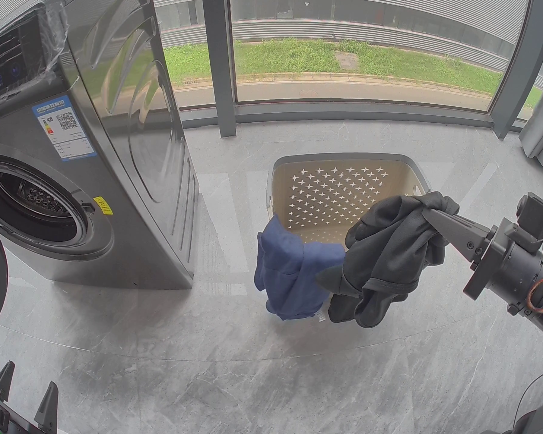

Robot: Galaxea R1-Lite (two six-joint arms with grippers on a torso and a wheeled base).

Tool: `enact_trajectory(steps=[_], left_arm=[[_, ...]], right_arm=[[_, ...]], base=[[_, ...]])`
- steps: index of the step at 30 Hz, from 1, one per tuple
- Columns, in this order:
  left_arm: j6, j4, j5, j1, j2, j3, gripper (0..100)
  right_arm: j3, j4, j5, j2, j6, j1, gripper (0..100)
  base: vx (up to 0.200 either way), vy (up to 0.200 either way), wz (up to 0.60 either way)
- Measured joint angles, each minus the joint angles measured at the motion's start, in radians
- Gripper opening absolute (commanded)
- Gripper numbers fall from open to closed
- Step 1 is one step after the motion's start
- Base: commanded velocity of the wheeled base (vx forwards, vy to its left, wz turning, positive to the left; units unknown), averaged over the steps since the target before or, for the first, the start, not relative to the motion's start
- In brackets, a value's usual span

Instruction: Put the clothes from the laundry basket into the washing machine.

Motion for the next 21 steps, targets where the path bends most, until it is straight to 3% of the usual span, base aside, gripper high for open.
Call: enact_trajectory(steps=[14, 21], left_arm=[[0.0, -0.001, 0.0, 0.0, 0.0, 0.0, 100], [0.001, -0.001, 0.0, 0.0, 0.0, 0.0, 100]], right_arm=[[0.0, 0.0, 0.0, 0.002, 0.0, 0.0, 0], [-0.006, 0.0, 0.0, 0.004, 0.0, 0.001, 0]], base=[[0.0, 0.2, 0.0], [-0.029, 0.0, 0.0]])
